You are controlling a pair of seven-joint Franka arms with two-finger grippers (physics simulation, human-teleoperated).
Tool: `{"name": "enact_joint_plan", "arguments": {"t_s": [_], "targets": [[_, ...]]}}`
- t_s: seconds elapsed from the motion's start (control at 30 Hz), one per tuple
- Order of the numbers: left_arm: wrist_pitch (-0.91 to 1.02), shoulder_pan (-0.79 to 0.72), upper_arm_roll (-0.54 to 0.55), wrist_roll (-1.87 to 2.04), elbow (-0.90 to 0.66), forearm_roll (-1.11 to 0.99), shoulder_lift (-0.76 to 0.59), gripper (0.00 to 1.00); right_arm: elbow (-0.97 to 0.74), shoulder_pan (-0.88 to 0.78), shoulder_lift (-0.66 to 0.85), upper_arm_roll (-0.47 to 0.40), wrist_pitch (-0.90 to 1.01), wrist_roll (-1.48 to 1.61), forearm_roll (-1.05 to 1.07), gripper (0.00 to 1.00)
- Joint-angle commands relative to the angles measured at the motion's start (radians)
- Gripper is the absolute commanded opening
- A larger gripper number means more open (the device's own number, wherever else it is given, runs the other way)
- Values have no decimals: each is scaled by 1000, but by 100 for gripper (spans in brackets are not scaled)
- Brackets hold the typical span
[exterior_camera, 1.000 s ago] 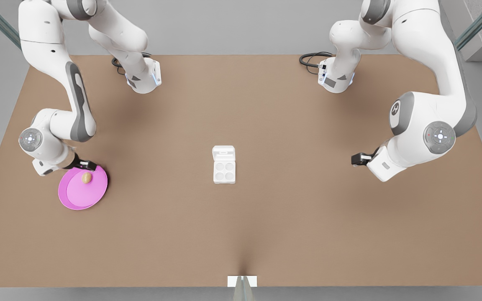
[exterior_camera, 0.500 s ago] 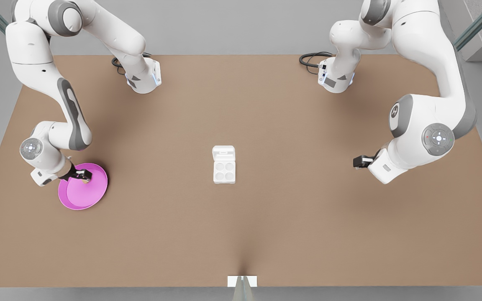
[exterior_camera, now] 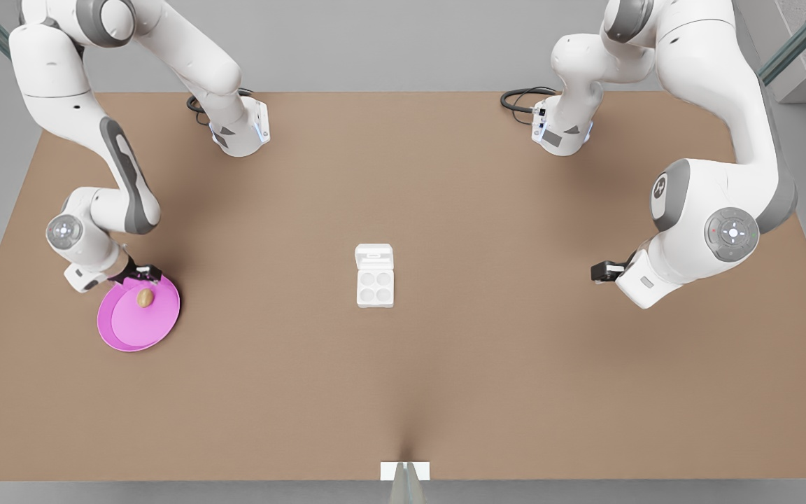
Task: Pack egg into the box and close the box lid
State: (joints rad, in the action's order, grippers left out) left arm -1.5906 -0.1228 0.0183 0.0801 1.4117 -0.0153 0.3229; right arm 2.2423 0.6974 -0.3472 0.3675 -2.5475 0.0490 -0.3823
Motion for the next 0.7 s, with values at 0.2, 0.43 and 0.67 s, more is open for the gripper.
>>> {"name": "enact_joint_plan", "arguments": {"t_s": [0.2, 0.43, 0.67], "targets": [[8, -5, 0, 4, -2, 0, 5, 100, -12, 70, -39, 11, -43, 19, -66, 100], [1, -32, 5, 6, -8, 0, -4, 100, -73, 77, -39, 18, 9, -44, -61, 100], [1, -44, 5, 35, -8, 0, 1, 100, -124, 76, -108, 53, 26, -52, -60, 100]]}}
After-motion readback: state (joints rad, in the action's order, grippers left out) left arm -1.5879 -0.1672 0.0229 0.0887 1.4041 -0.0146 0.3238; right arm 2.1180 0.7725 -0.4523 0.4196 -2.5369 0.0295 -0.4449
